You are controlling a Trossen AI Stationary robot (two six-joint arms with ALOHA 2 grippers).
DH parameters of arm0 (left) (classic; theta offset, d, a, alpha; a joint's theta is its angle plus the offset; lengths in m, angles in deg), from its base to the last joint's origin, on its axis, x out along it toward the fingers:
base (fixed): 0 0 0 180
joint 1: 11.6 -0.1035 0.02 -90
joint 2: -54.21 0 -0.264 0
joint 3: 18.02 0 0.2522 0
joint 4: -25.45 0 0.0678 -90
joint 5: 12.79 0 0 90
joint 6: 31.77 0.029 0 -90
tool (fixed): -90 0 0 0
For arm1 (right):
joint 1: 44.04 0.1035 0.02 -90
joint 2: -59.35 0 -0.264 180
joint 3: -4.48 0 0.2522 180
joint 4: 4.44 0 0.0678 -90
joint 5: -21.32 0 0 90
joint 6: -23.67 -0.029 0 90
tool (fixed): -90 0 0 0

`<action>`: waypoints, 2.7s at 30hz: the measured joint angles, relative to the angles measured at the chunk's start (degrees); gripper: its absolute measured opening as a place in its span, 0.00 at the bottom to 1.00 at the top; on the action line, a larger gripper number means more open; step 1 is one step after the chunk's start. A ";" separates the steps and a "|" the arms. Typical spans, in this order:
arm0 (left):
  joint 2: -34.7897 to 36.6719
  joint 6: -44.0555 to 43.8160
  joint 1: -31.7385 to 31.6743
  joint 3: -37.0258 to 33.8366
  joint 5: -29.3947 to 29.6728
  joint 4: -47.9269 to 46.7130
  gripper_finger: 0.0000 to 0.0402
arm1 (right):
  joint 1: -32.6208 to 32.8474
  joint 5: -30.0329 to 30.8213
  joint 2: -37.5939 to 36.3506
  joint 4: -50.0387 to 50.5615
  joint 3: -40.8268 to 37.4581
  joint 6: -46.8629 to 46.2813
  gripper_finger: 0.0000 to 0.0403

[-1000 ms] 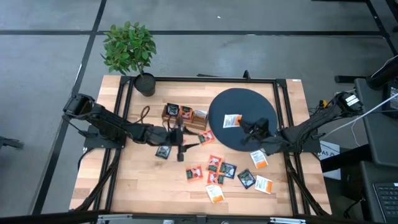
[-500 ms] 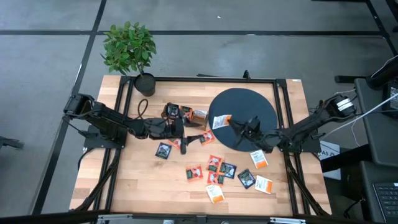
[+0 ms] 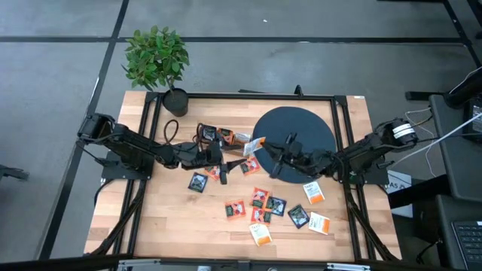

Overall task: Pick & Place Tea
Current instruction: Put the white tea bag into the right section of the wooden organizer

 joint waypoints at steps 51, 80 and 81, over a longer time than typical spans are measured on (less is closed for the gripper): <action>-2.48 10.96 0.69 -0.02 5.81 15.80 0.42 | -1.28 -0.42 1.48 -3.02 7.61 12.27 0.00; -2.48 15.33 0.69 -0.02 3.71 17.43 0.01 | -1.28 -2.03 1.48 -3.04 7.59 12.34 0.06; -2.48 15.85 0.69 -0.02 4.17 17.43 0.01 | -1.28 -2.03 1.48 -3.04 7.59 12.34 0.07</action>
